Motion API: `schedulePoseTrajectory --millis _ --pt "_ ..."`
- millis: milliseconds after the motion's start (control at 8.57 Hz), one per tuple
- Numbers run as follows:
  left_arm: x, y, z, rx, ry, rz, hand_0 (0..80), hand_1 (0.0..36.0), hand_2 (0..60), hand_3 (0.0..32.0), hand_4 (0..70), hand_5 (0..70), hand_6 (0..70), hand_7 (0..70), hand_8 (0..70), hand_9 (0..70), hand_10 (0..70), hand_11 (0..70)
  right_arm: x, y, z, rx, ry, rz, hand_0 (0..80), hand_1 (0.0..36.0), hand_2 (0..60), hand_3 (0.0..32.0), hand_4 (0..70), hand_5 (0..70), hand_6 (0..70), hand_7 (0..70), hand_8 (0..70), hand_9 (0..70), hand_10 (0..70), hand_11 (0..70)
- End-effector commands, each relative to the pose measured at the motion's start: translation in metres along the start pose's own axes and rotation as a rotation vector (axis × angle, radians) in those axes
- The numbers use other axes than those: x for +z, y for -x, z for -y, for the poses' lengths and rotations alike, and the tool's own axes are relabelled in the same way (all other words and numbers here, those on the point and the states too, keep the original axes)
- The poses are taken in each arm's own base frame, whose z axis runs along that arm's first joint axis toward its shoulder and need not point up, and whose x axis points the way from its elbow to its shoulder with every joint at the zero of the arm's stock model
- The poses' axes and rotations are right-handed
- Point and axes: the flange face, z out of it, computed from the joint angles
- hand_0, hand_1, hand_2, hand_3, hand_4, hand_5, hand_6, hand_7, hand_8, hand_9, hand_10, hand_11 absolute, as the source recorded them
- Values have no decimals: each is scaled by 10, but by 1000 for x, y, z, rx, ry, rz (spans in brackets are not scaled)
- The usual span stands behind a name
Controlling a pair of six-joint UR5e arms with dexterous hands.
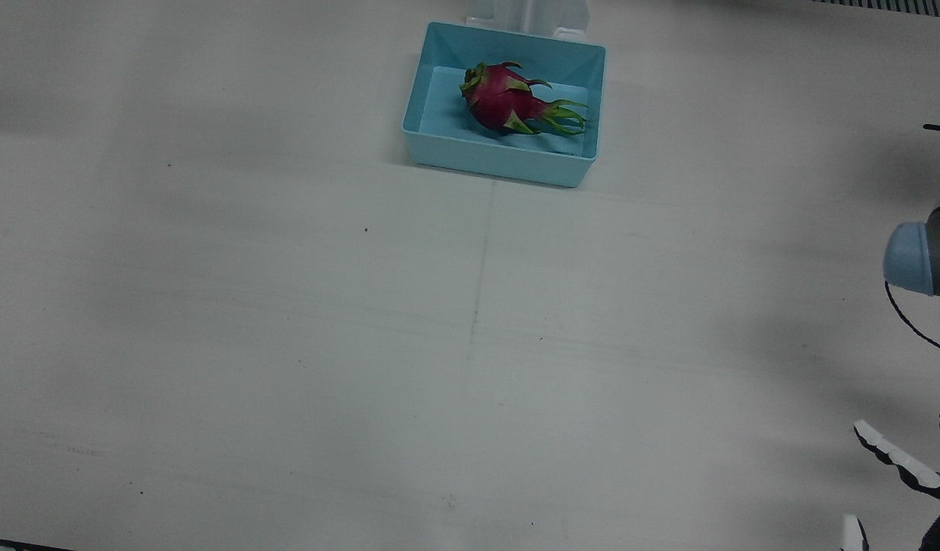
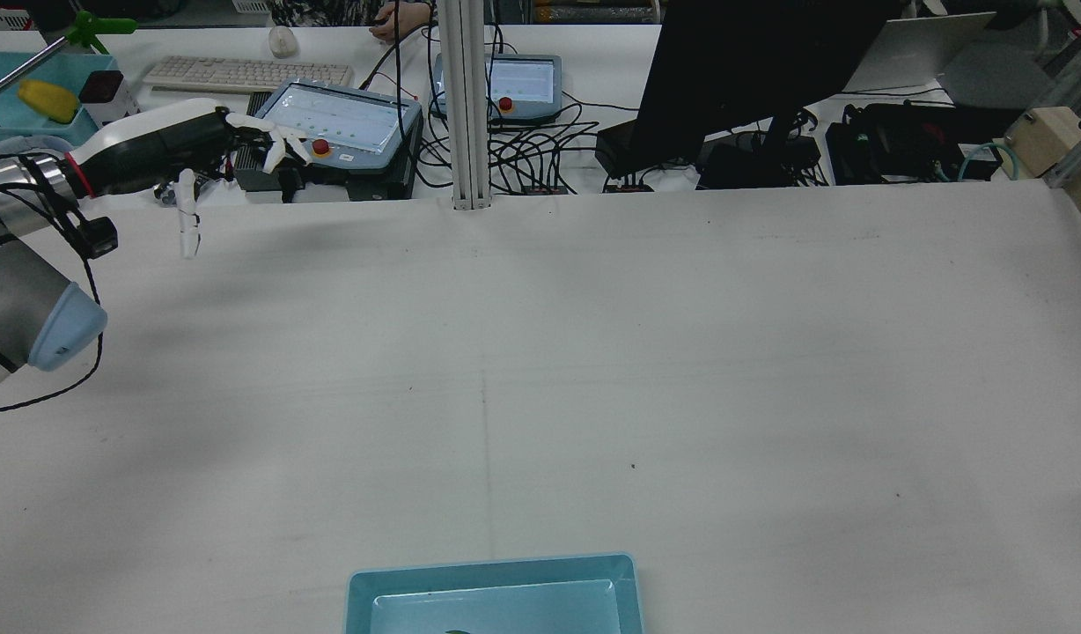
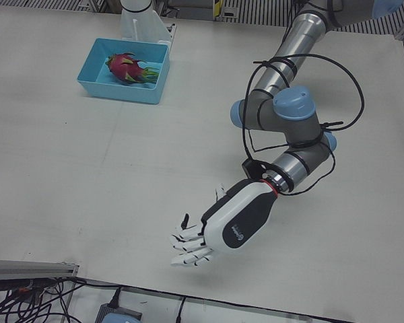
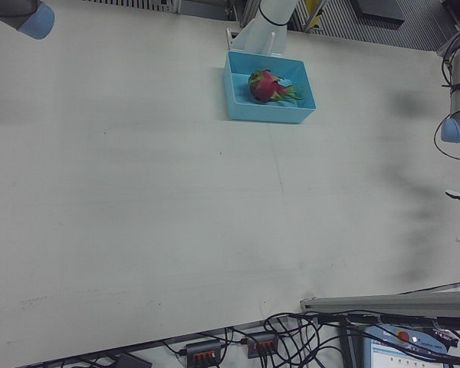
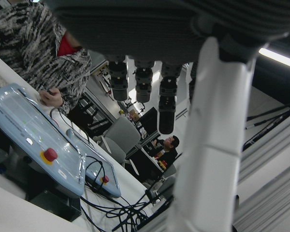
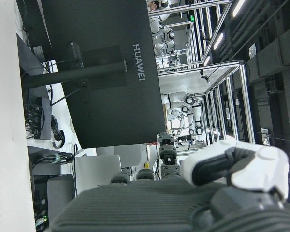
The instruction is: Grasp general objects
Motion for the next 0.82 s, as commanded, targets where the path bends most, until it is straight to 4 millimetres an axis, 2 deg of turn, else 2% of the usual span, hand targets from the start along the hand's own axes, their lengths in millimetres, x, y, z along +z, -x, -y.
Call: schedulePoseTrajectory --millis 0,117,233,350,467,700 --pt "-157 46 84 -3 -307 -228 561 334 600 0 208 650 297 347 157 150 94 161 0 0 0 0 0 0 0 0 0 0 0 0 0 0 0 0 0 0" --pt "-196 51 94 -9 -370 -301 535 300 600 0 188 608 254 314 143 134 89 151 0 0 1 0 -1 0 0 0 0 0 0 0 0 0 0 0 0 0" --pt "-209 53 97 -4 -391 -318 524 289 575 0 170 585 219 271 128 116 88 148 0 0 1 0 0 0 0 0 0 0 0 0 0 0 0 0 0 0" --pt "-211 53 99 2 -407 -318 524 289 570 0 167 568 214 254 122 112 88 148 0 0 1 0 -1 0 0 0 0 0 0 0 0 0 0 0 0 0" --pt "-221 54 102 5 -434 -337 544 308 565 0 159 555 193 226 110 106 83 144 0 0 1 0 -1 0 0 0 0 0 0 0 0 0 0 0 0 0" --pt "-235 58 106 9 -461 -334 544 298 515 0 136 501 161 189 102 95 83 145 0 0 1 0 -1 0 0 0 0 0 0 0 0 0 0 0 0 0"
